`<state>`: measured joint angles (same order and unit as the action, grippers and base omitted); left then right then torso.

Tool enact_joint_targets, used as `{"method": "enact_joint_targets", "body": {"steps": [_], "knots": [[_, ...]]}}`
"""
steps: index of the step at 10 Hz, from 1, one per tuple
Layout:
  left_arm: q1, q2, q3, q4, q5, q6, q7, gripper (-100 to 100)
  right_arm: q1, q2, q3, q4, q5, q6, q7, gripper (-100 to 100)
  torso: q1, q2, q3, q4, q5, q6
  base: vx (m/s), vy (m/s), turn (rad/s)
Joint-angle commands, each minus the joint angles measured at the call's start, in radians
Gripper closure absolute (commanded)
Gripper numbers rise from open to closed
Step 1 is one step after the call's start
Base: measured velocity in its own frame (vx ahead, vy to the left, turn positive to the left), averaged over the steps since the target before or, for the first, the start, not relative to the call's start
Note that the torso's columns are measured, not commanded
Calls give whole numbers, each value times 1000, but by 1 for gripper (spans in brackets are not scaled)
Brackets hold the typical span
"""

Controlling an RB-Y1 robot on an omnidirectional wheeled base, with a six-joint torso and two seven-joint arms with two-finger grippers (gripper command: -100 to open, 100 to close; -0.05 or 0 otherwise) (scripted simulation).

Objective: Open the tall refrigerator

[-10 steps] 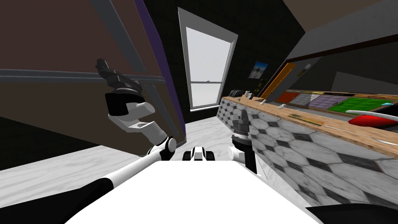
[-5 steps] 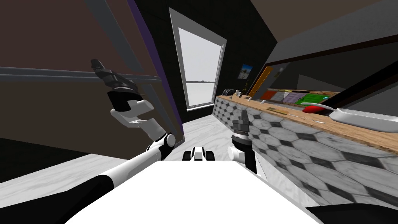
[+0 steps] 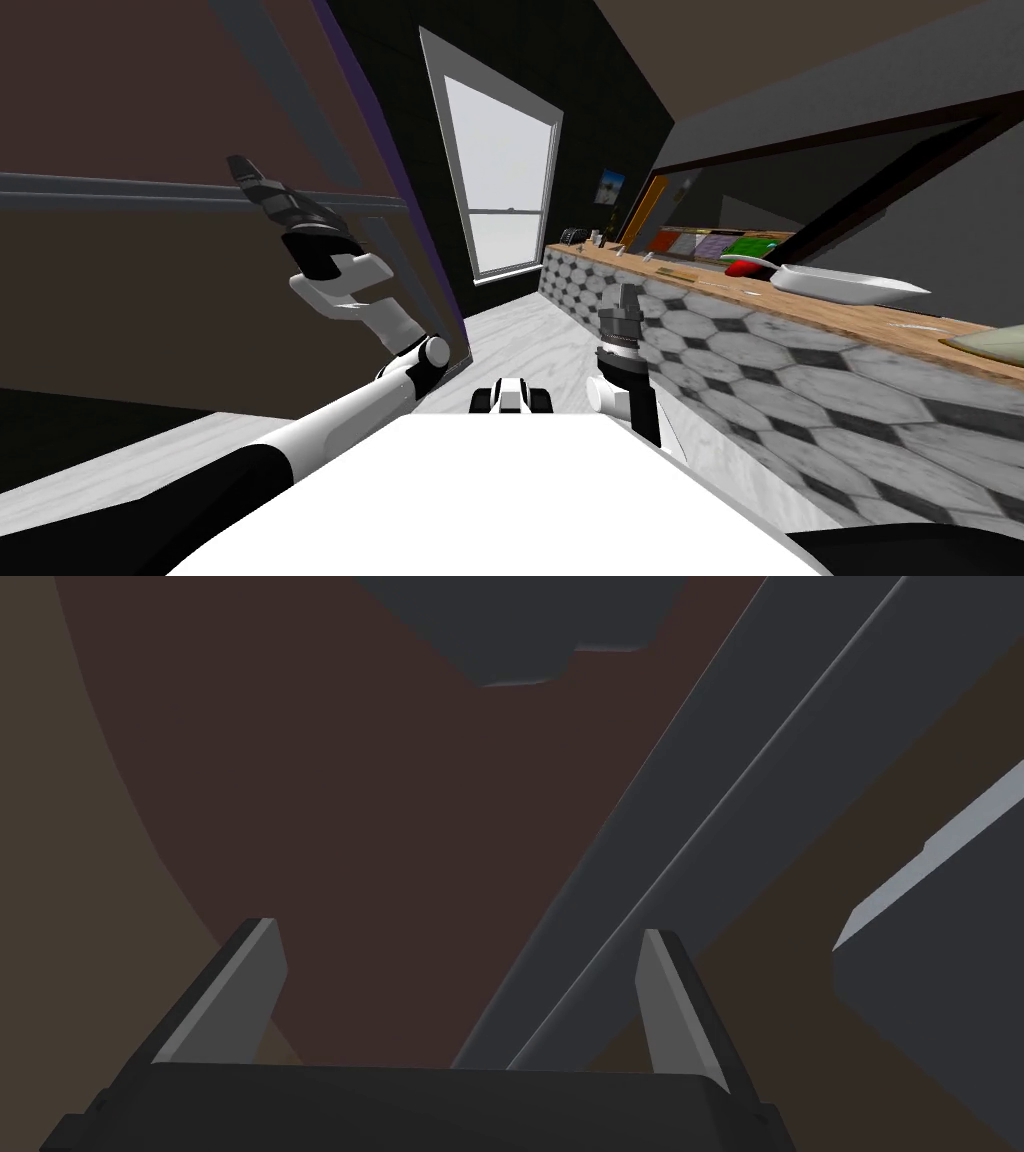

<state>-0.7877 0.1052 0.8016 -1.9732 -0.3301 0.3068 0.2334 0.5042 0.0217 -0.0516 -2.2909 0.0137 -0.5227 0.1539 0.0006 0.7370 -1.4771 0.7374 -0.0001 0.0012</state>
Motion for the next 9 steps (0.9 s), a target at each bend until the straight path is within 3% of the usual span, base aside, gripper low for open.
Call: {"method": "enact_joint_targets", "body": {"steps": [1,2,3,4,5,6,7,8,9], "knots": [[-42,19,48,68,-35,-51,4,-100,0,0,0,0,0,0,0,0,0,-2,-1,0,0,-1,-97,-4,-241],[-42,19,48,93,-35,-51,4,-100,0,0,0,0,0,0,0,0,-1,0,-1,0,0,1,-108,12,-192],[-77,37,89,125,-65,-92,8,-100,0,0,0,0,0,0,0,0,0,-2,-1,0,0,1,-127,7,-257],[-77,37,89,159,-65,-92,8,-100,0,0,0,0,0,0,0,0,0,-2,-2,1,-2,1,-109,7,-150],[-75,34,86,146,-63,-90,7,-100,0,0,0,0,0,0,0,0,0,-3,-2,0,-1,0,-41,5,-18],[-42,19,48,100,-35,-51,4,100,0,0,0,0,0,0,0,0,0,-4,-2,-1,0,-1,93,7,228],[-42,19,48,93,-35,-51,4,100,1,0,0,0,0,0,0,0,0,-8,-4,-2,0,-2,125,9,235],[-7,2,6,61,-5,-15,1,100,1,0,0,0,0,0,0,0,0,-6,-4,-2,0,-1,156,-6,381],[-7,2,6,35,-5,-10,1,100,1,0,0,0,0,0,0,0,-1,-4,-2,-1,0,-2,125,-32,120]]}}
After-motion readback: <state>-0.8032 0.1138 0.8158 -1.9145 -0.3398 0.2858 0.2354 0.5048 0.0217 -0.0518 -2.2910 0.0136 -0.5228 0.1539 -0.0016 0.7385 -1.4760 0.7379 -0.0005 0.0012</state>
